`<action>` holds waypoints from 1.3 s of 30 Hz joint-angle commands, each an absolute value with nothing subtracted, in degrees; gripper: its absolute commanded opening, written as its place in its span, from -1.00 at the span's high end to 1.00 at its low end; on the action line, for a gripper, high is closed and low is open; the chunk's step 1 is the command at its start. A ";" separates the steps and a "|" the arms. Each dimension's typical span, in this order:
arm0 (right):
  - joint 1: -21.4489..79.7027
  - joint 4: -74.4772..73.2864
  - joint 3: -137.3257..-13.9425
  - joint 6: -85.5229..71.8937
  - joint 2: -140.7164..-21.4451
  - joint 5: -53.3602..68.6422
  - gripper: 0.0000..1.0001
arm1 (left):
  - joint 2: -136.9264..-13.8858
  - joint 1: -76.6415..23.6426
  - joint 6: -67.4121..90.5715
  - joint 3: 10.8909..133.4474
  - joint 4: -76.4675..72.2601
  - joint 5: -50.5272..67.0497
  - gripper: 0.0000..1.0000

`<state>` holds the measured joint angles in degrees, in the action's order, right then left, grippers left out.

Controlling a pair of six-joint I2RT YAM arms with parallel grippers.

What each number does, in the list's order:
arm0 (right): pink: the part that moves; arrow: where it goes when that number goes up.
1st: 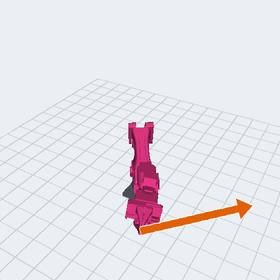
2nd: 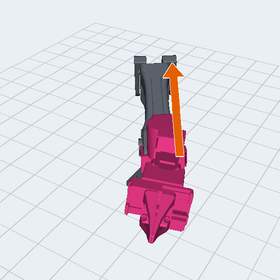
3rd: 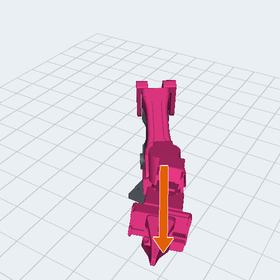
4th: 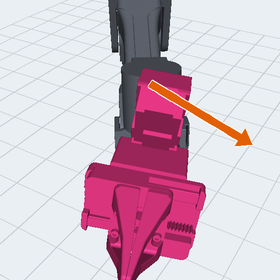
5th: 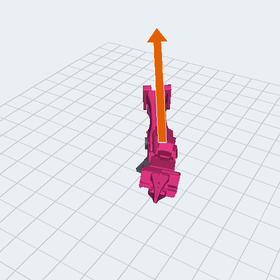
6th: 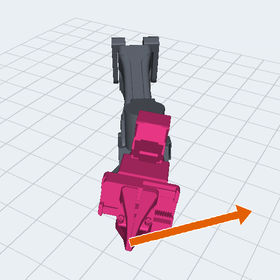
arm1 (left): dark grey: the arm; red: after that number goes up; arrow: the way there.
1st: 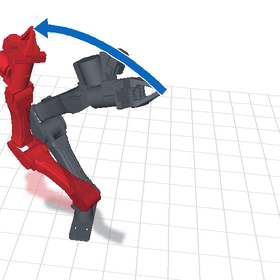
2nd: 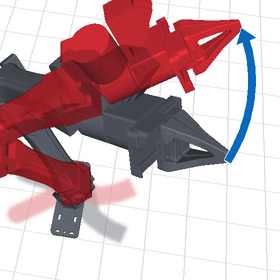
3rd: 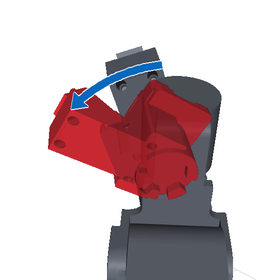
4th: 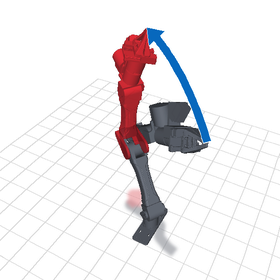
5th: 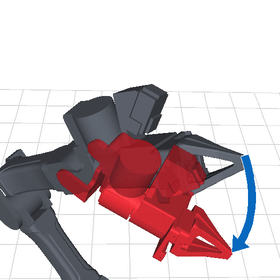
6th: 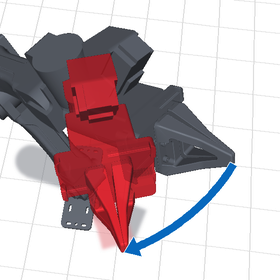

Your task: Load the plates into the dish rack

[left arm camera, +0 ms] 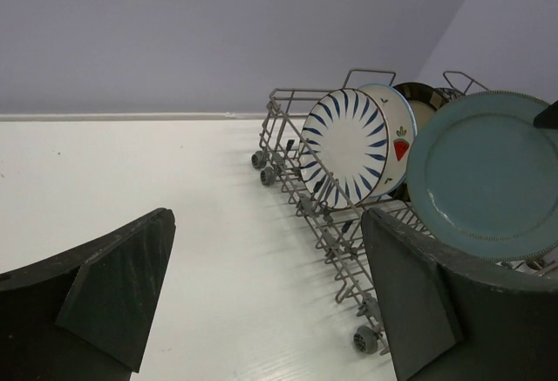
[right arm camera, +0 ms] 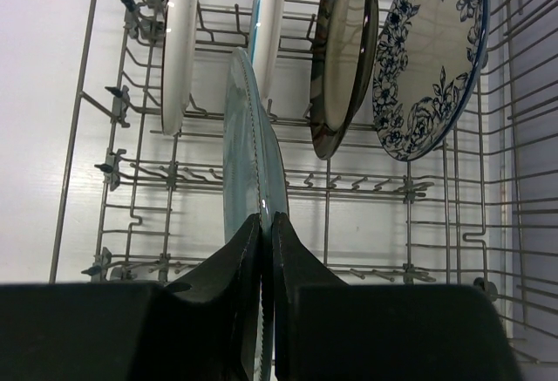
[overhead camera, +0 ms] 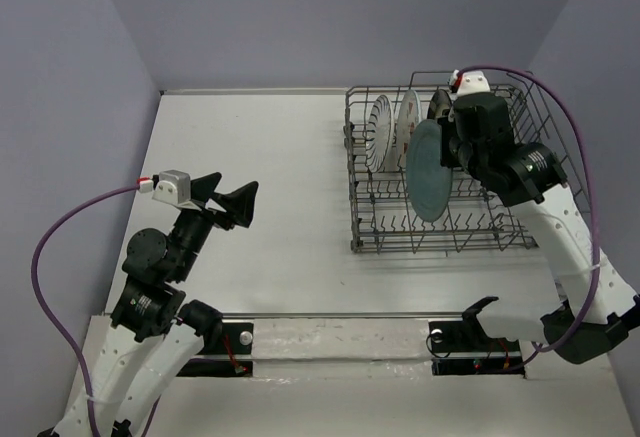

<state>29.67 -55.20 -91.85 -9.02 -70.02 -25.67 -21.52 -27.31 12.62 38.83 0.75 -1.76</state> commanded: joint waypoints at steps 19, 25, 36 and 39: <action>29.36 -43.77 -85.52 -8.09 -72.16 -25.31 0.86 | -22.41 -27.51 11.78 38.14 -1.85 -1.49 -0.98; 29.36 -43.24 -83.85 -7.82 -72.60 -24.17 0.87 | -22.32 -27.42 11.78 38.14 -1.85 -1.67 -0.98; 29.36 -43.59 -82.00 -8.09 -74.36 -20.31 0.86 | -22.32 -27.42 11.69 38.14 -1.85 -1.67 -0.98; 29.36 -43.77 -82.18 -8.17 -74.44 -19.78 0.81 | -22.41 -27.42 11.69 38.14 -1.85 -1.67 -0.98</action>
